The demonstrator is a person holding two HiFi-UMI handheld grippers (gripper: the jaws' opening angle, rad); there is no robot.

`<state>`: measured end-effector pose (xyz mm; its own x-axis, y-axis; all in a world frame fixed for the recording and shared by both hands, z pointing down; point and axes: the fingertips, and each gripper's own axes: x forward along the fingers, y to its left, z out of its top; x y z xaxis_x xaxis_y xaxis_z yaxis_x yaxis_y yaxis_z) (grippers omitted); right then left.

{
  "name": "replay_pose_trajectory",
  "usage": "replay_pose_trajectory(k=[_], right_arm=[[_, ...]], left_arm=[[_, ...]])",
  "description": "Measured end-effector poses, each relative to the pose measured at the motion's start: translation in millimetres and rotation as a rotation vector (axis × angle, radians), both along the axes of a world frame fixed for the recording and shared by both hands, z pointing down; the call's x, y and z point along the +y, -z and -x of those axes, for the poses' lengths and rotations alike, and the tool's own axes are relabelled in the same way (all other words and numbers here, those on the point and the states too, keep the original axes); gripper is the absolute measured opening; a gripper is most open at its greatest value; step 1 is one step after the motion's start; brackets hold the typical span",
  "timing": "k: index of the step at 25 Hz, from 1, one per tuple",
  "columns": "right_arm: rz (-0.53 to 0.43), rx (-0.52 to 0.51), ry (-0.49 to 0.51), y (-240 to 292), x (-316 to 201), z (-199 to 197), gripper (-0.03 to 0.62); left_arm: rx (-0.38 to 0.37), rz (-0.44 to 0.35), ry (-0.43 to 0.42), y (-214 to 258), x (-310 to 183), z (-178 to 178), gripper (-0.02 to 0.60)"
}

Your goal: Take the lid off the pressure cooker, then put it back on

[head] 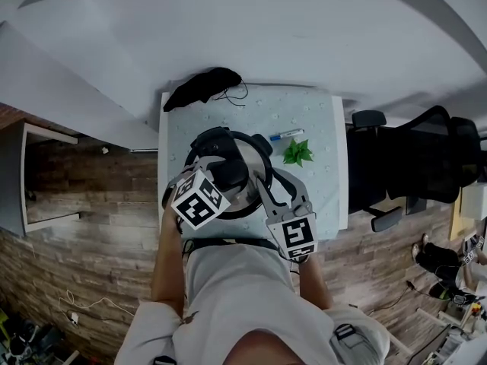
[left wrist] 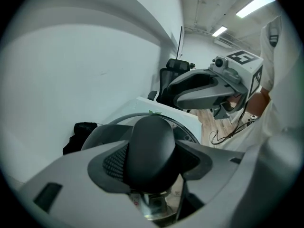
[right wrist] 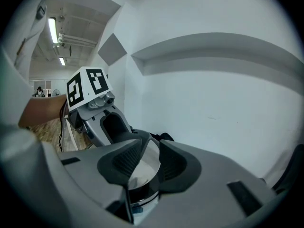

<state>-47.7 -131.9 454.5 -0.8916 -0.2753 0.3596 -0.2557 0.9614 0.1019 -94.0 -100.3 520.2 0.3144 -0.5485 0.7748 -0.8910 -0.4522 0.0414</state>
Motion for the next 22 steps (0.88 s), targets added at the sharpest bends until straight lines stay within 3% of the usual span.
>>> replay_pose_trajectory(k=[10, 22], right_arm=[[-0.002, 0.002, 0.020, 0, 1, 4, 0.123], [-0.008, 0.001, 0.037, 0, 8, 9, 0.123]], left_arm=[[0.014, -0.004, 0.186, 0, 0, 6, 0.276], [0.028, -0.062, 0.238, 0, -2, 7, 0.282]])
